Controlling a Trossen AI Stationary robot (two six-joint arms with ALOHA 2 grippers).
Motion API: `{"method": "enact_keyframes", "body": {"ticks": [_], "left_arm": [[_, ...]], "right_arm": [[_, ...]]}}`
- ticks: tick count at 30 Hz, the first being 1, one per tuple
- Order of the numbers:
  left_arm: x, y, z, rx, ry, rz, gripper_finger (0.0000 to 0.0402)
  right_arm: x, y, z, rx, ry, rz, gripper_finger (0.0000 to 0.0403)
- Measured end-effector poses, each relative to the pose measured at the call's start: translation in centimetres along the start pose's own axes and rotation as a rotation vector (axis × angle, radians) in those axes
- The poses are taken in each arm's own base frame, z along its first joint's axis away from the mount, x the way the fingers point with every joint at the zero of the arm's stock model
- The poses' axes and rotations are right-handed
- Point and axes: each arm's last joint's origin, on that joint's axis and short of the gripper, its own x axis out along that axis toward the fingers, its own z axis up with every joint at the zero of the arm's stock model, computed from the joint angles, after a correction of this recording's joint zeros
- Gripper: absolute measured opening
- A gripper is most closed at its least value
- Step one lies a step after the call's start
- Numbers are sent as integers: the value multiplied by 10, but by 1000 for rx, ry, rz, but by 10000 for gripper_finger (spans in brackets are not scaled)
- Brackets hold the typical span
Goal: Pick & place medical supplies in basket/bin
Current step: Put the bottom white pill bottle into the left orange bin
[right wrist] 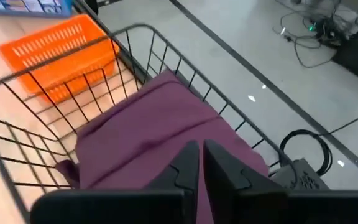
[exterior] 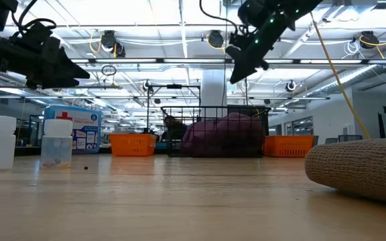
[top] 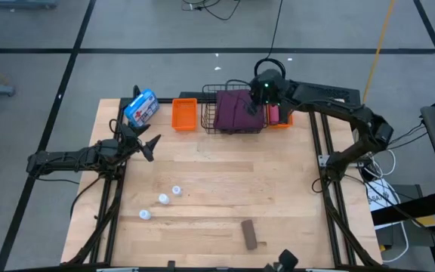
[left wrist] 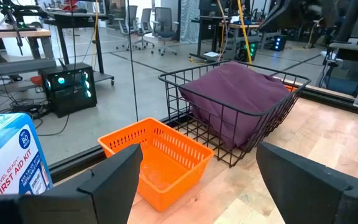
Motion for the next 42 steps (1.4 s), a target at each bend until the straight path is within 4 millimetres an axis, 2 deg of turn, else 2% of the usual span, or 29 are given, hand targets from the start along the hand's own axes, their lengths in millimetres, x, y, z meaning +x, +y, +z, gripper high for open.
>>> {"method": "enact_keyframes", "body": {"ticks": [14,17,22,26,30,35,39,42], "left_arm": [[0,0,0,1,1,0,324],[0,0,0,1,1,0,324],[0,0,0,1,1,0,324],[0,0,0,0,1,0,324],[0,0,0,1,1,0,324],[0,0,0,0,0,0,324],[0,0,0,1,1,0,324],[0,0,0,1,1,0,324]], "right_arm": [[97,15,-58,-11,298,-6,1],[108,17,-67,-19,331,-7,3],[105,17,-63,-24,307,-4,4],[86,15,-48,-16,231,0,4],[56,13,-31,-8,147,7,4],[-7,19,-11,-43,32,48,4],[-63,33,-17,-69,-60,126,4],[-97,48,-41,-81,-132,218,1]]}}
